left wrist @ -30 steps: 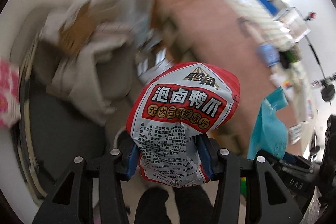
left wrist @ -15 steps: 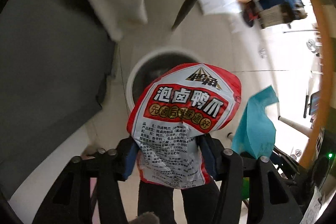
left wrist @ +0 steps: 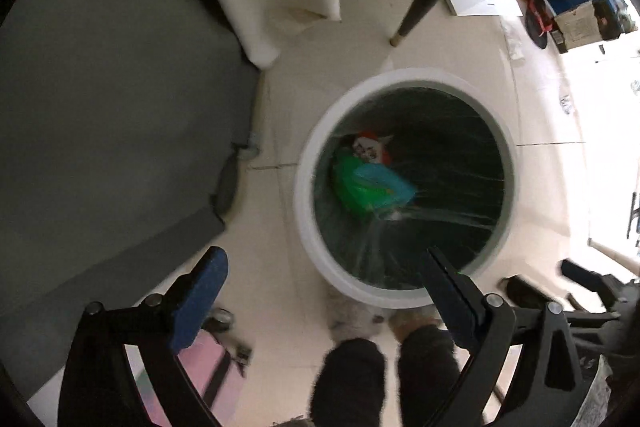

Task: Collect trash
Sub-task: 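Open both grippers above the bin, dropping both bags inside, then move both tools back over the table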

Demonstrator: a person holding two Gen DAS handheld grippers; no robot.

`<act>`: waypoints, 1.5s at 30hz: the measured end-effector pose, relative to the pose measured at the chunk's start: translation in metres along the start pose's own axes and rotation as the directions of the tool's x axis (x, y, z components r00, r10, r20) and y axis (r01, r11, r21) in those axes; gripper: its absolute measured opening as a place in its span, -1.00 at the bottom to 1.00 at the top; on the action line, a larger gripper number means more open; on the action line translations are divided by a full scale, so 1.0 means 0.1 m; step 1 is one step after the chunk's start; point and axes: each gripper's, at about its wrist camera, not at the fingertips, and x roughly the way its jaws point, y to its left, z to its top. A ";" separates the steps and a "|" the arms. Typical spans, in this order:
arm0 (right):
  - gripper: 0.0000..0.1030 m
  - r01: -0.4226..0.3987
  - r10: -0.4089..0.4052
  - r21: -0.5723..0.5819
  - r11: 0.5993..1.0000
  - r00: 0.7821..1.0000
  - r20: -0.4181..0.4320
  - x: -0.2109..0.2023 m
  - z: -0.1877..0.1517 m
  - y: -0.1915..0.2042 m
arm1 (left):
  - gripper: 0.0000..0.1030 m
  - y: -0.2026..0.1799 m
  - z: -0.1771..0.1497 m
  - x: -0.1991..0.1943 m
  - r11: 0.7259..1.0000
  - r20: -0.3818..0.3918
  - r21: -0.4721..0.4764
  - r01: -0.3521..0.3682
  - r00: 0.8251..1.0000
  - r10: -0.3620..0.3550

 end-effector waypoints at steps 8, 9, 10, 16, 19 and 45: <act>0.99 0.131 -0.131 0.007 0.991 0.990 0.059 -0.29 -0.15 -0.02 | 0.90 0.18 -0.11 -0.33 1.000 0.024 -0.023 -0.009 1.000 0.010; 0.99 0.134 -0.135 0.011 0.991 0.989 0.064 -0.34 -0.17 -0.02 | 0.90 0.18 -0.13 -0.39 1.000 0.028 -0.024 -0.010 1.000 0.011; 0.99 0.134 -0.135 0.012 0.991 0.989 0.067 -0.37 -0.18 0.00 | 0.90 0.18 -0.14 -0.45 1.000 0.031 -0.024 -0.007 0.999 0.008; 0.99 0.140 -0.140 0.012 0.990 0.984 0.111 -0.81 -0.34 0.05 | 0.90 0.13 -0.24 -0.83 1.000 0.060 -0.024 -0.005 0.998 0.007; 0.99 0.142 -0.141 0.009 0.990 0.980 0.143 -1.09 -0.42 0.07 | 0.90 0.11 -0.30 -1.04 1.000 0.077 -0.021 -0.004 0.997 0.005; 0.99 -0.035 0.029 0.013 0.999 0.944 0.327 -4.03 -1.79 0.44 | 0.90 0.20 -1.26 -3.75 1.000 0.239 0.027 0.011 0.971 -0.017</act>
